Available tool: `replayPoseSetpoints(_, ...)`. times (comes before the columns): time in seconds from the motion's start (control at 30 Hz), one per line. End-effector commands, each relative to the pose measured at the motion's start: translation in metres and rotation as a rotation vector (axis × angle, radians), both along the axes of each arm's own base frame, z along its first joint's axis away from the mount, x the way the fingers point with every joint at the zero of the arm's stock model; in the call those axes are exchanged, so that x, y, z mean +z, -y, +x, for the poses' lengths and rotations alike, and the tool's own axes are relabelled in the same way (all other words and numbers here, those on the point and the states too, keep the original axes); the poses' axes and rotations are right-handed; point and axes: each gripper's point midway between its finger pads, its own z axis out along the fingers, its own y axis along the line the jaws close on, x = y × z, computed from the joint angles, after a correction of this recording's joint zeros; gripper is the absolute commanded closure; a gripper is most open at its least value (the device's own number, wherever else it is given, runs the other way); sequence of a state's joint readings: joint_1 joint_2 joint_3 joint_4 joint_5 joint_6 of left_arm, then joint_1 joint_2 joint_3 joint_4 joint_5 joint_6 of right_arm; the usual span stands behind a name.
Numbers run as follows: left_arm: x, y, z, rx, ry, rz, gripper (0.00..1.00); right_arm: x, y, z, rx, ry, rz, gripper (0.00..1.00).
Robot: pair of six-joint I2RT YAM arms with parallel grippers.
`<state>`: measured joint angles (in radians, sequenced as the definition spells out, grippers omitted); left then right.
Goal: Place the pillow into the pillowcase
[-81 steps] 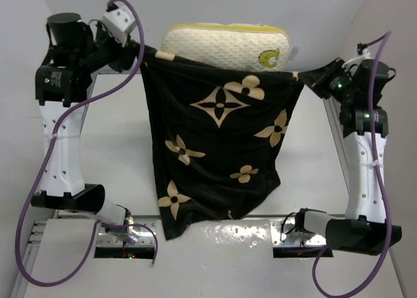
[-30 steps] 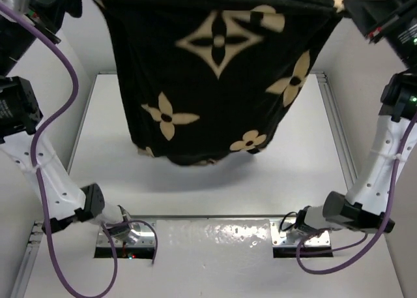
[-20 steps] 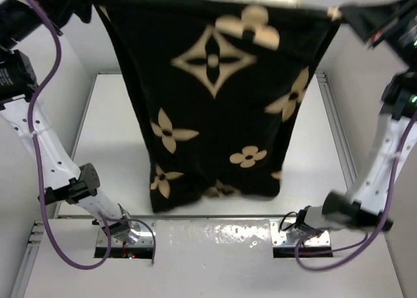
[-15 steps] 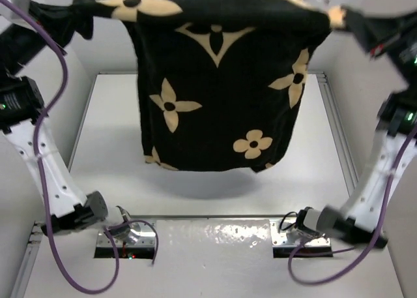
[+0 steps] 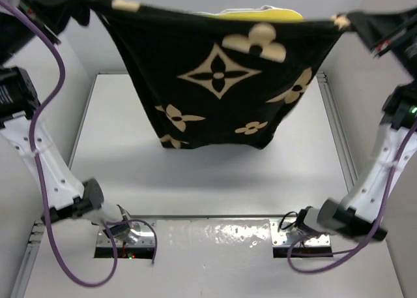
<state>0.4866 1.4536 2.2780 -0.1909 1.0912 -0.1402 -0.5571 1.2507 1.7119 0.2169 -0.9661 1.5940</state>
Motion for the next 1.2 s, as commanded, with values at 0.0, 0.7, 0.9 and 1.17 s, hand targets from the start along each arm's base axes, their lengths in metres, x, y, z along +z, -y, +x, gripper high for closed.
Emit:
replayPoseSetpoints(0.0, 0.062, -0.052, 0.013, 0.256, 0.205, -0.064, 0.99, 0.091, 0.042, 0.000, -0.220, 0.243, -0.014, 1.00)
replayPoseSetpoints(0.7, 0.062, -0.067, 0.041, 0.259, 0.201, -0.132, 0.97, 0.094, 0.059, 0.019, -0.200, 0.208, 0.083, 1.00)
replayPoseSetpoints(0.9, -0.011, -0.064, 0.047, 0.290, 0.076, -0.126, 0.97, 0.027, 0.058, 0.040, -0.173, 0.076, 0.121, 1.00)
replayPoseSetpoints(1.17, 0.120, -0.056, -0.018, 0.329, 0.510, -0.068, 0.96, 0.155, 0.051, 0.007, -0.137, 0.338, 0.165, 1.00)
